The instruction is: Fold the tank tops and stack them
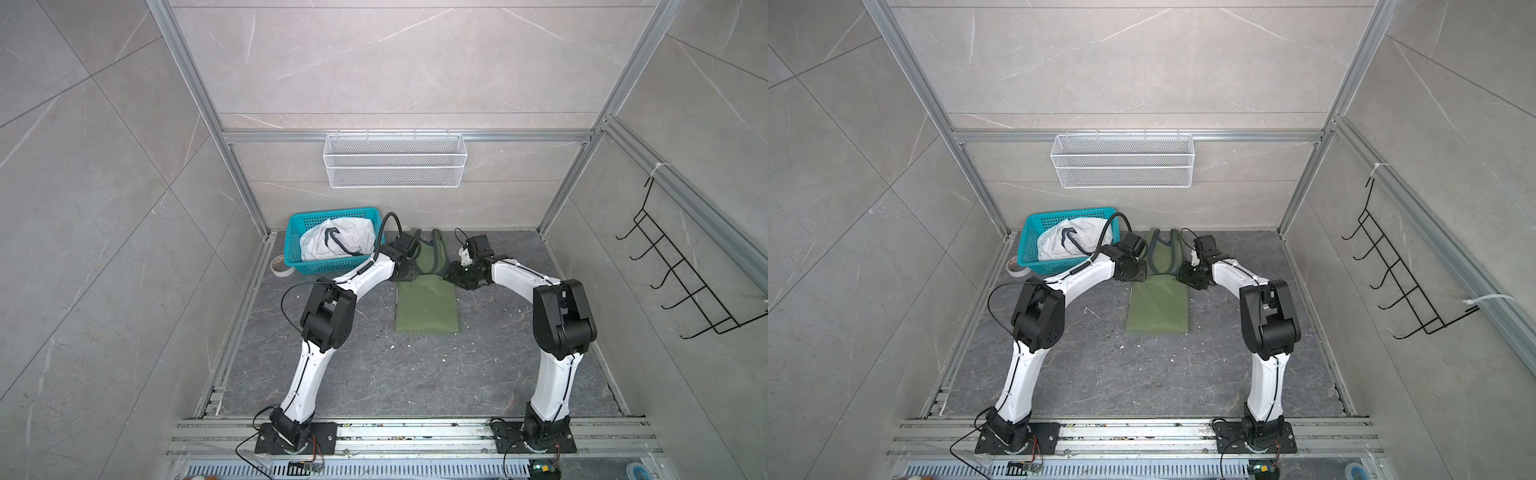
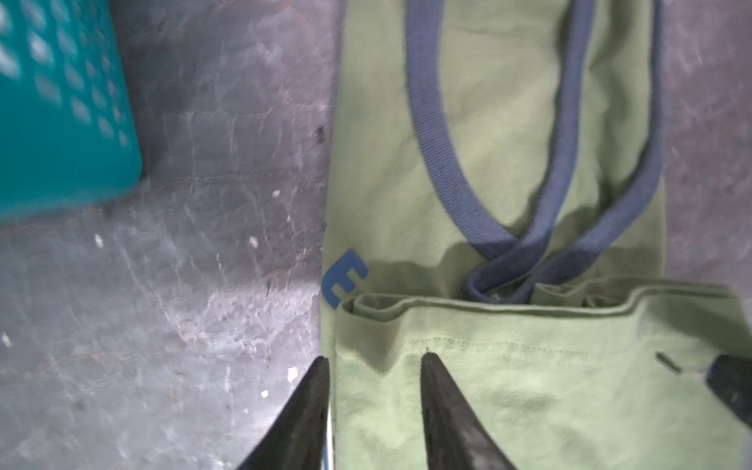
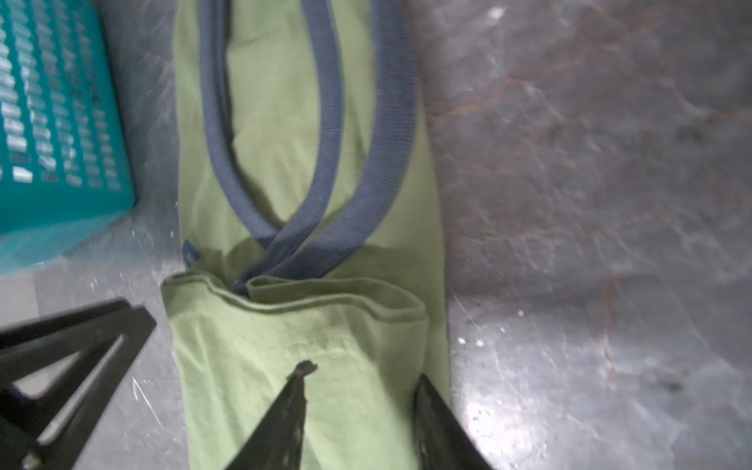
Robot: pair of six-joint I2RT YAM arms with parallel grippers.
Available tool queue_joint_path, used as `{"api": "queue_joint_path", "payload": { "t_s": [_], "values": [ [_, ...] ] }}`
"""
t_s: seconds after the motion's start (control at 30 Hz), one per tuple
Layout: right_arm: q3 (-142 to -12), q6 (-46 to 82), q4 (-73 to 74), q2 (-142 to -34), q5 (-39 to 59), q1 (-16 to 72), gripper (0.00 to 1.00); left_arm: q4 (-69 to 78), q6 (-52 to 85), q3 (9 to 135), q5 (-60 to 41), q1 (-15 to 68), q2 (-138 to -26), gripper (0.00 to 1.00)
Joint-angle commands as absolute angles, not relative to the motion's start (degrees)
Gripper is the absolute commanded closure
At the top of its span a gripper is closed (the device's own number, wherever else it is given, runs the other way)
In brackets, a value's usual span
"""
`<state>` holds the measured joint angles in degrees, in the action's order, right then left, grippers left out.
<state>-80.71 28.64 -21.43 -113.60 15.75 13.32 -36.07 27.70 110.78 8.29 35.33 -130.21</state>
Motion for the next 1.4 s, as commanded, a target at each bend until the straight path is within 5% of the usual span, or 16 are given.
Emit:
{"api": "queue_joint_path", "payload": {
  "t_s": [0.0, 0.17, 0.4, 0.7, 1.37],
  "values": [
    [-78.27, 27.6, -24.34, -107.35, 11.0, 13.36, 0.41, -39.51, 27.13, 110.59, 6.71, 35.06, -125.05, 0.46],
    [-70.44, 27.59, -23.5, -97.69, 9.14, 13.34, 0.26, -36.52, 29.56, 98.06, 5.34, 35.16, -113.18, 0.29],
    [-56.12, 30.04, -18.37, -85.85, 14.34, 13.3, 0.19, -26.74, 33.92, 76.33, 1.67, 35.19, -97.76, 0.24],
    [-44.26, 36.67, -5.06, -87.89, 23.19, 13.27, 0.25, -11.35, 41.25, 59.42, -5.65, 35.18, -93.7, 0.26],
    [-31.5, 40.0, 3.34, -87.6, 27.96, 13.35, 0.42, -6.87, 46.64, 56.08, -11.02, 37.96, -100.95, 0.39]
  ]
}}
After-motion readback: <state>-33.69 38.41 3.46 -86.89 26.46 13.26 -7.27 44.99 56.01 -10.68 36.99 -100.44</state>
